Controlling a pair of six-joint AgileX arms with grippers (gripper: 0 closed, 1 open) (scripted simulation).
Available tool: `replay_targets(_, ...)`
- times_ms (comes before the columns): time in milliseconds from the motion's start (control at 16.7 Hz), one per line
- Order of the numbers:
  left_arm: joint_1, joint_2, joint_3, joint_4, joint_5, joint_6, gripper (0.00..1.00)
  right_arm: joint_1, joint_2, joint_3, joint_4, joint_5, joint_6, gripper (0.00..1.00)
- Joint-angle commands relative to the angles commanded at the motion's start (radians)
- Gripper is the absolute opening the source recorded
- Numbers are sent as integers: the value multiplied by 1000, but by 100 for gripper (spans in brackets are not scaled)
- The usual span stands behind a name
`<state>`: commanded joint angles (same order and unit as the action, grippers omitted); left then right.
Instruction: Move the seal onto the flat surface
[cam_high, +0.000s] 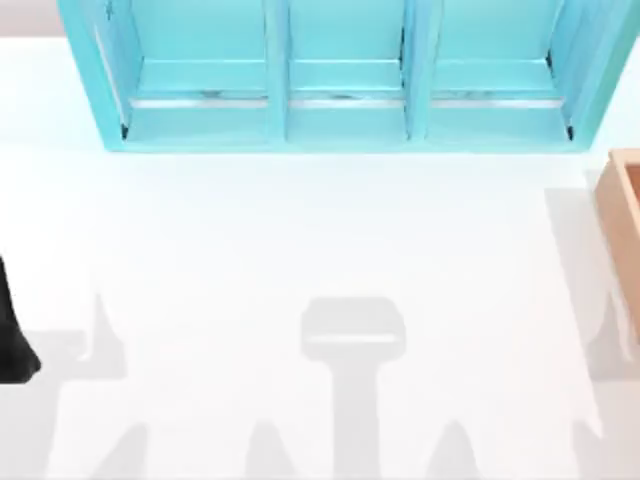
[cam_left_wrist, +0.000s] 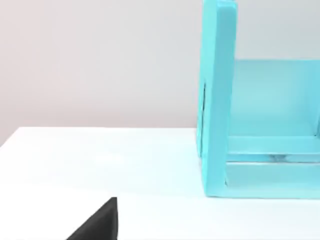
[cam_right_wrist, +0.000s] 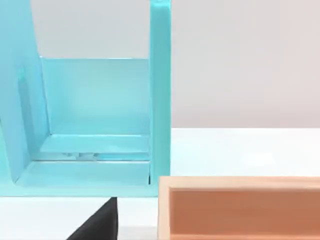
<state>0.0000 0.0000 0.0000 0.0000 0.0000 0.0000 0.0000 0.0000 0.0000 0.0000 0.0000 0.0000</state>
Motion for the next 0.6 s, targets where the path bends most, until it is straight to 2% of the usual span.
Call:
replay_targets(300,0,0,0,0,0,0,100,-19,65,65,-63,-1,-20,100)
replay_targets(600,0,0,0,0,0,0,100,-92,381,358,-344,-4,-98,100)
